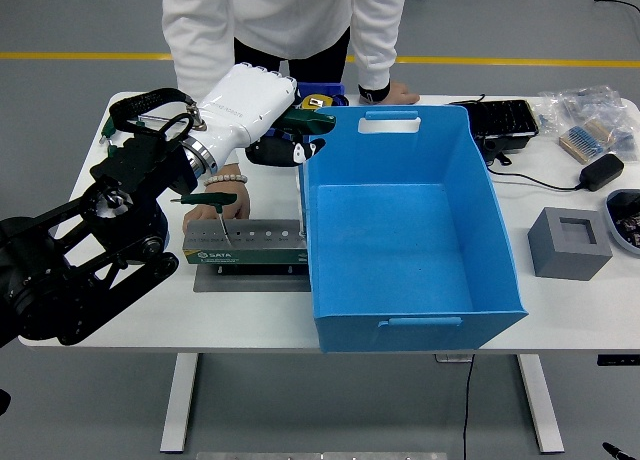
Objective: Lift tool from toolbox,place it in box,lift tool from toolbox,place it in box
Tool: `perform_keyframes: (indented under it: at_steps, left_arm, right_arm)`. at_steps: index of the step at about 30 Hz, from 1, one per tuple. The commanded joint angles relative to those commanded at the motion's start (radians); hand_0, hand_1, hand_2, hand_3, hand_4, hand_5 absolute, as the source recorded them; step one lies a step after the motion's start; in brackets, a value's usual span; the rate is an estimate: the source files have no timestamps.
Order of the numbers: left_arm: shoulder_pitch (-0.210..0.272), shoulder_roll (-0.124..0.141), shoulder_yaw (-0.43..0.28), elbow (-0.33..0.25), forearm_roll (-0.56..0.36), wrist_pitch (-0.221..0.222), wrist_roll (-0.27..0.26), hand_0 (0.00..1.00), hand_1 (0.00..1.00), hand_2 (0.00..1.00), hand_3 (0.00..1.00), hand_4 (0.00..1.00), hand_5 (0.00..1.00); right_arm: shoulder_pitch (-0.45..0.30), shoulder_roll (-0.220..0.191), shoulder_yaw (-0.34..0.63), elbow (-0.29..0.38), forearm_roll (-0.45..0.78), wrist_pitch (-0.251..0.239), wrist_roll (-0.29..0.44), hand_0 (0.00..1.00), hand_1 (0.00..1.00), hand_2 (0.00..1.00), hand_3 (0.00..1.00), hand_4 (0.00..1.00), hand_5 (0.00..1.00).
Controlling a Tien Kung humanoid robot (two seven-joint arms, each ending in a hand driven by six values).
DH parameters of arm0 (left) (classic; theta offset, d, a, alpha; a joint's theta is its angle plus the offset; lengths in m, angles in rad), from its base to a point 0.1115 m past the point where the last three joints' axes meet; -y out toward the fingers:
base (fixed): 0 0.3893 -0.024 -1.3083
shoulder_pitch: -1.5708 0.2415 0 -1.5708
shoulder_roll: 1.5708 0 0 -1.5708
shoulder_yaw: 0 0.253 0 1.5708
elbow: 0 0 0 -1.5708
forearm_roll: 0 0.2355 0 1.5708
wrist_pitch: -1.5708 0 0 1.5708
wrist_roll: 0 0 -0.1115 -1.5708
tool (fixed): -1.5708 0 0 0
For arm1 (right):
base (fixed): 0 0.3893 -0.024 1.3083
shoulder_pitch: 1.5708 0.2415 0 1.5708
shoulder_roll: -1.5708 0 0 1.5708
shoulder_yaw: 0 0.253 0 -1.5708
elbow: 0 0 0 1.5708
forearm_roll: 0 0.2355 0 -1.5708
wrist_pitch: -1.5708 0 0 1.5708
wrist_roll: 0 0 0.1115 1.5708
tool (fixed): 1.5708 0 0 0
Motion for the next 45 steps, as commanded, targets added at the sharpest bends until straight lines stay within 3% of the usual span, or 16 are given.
perform_keyframes:
  at_steps: [3,8,11,15,19,23,29,32,35,36,42,43,45]
  left_arm:
    - [-0.047,0.025,0.011,-0.020,-0.083,-0.020,0.006,0.162,0.002,0.002,0.014,0.708,0.550]
    - [-0.125,0.053,0.023,-0.054,-0.128,-0.021,0.008,0.162,0.002,0.002,0.015,0.694,0.538]
    - [-0.161,0.057,0.030,-0.062,-0.134,-0.019,0.006,0.162,0.002,0.002,0.015,0.694,0.538]
    - [-0.195,0.043,0.033,-0.058,-0.133,-0.015,0.004,0.162,0.002,0.002,0.015,0.690,0.530]
    - [-0.210,-0.002,0.048,-0.060,-0.141,-0.003,0.003,0.162,0.002,0.002,0.015,0.693,0.535]
    - [-0.213,-0.081,0.110,-0.032,-0.160,0.019,-0.002,0.162,0.002,0.002,0.015,0.693,0.535]
    - [-0.188,-0.217,0.263,0.119,-0.178,0.072,-0.020,0.162,0.002,0.002,0.017,0.691,0.530]
    - [-0.181,-0.261,0.318,0.180,-0.150,0.101,-0.039,0.173,0.002,0.002,0.022,0.681,0.520]
    - [-0.191,-0.286,0.372,0.229,-0.162,0.107,-0.069,0.173,0.002,0.002,0.022,0.681,0.520]
    - [-0.194,-0.288,0.386,0.233,-0.166,0.109,-0.078,0.284,0.148,0.181,0.246,0.933,0.836]
    - [-0.192,-0.301,0.464,0.265,-0.222,0.114,-0.132,0.284,0.148,0.181,0.246,0.933,0.836]
    - [-0.191,-0.304,0.479,0.275,-0.237,0.119,-0.145,0.406,0.311,0.353,0.459,0.976,0.900]
    - [-0.190,-0.306,0.495,0.287,-0.254,0.127,-0.162,0.406,0.311,0.353,0.459,0.976,0.900]
  right_arm:
    - [0.001,-0.001,-0.003,0.000,0.005,0.000,0.001,0.775,0.697,0.730,0.704,0.994,0.786]
    - [0.001,-0.002,-0.002,0.000,0.002,0.000,0.001,0.774,0.698,0.731,0.704,0.994,0.785]
    - [0.003,-0.003,0.000,0.000,0.000,0.000,0.000,0.774,0.698,0.731,0.704,0.994,0.785]
    - [0.004,-0.003,0.003,0.000,-0.006,0.001,0.000,0.775,0.696,0.731,0.705,0.994,0.786]
    - [0.001,-0.003,0.007,0.000,-0.015,0.003,-0.001,0.775,0.696,0.732,0.704,0.994,0.786]
    - [0.001,-0.001,0.011,0.000,-0.026,0.005,-0.002,0.775,0.696,0.732,0.704,0.994,0.786]
    - [0.005,0.001,0.021,0.000,-0.044,0.008,-0.001,0.775,0.696,0.732,0.705,0.994,0.786]
    - [0.002,0.002,0.019,0.000,-0.047,0.009,-0.002,0.774,0.696,0.731,0.705,0.994,0.786]
    - [-0.002,0.001,0.016,0.000,-0.048,0.010,-0.004,0.774,0.696,0.731,0.705,0.994,0.786]
    - [-0.003,0.000,0.015,0.000,-0.048,0.010,-0.004,0.774,0.696,0.731,0.704,0.994,0.786]
    - [-0.004,0.000,0.016,0.000,-0.050,0.010,-0.005,0.774,0.696,0.731,0.704,0.994,0.786]
    - [-0.002,0.000,0.016,0.000,-0.051,0.011,-0.005,0.774,0.696,0.731,0.705,0.994,0.786]
    - [0.000,0.000,0.017,0.000,-0.052,0.011,-0.004,0.774,0.696,0.731,0.705,0.994,0.786]
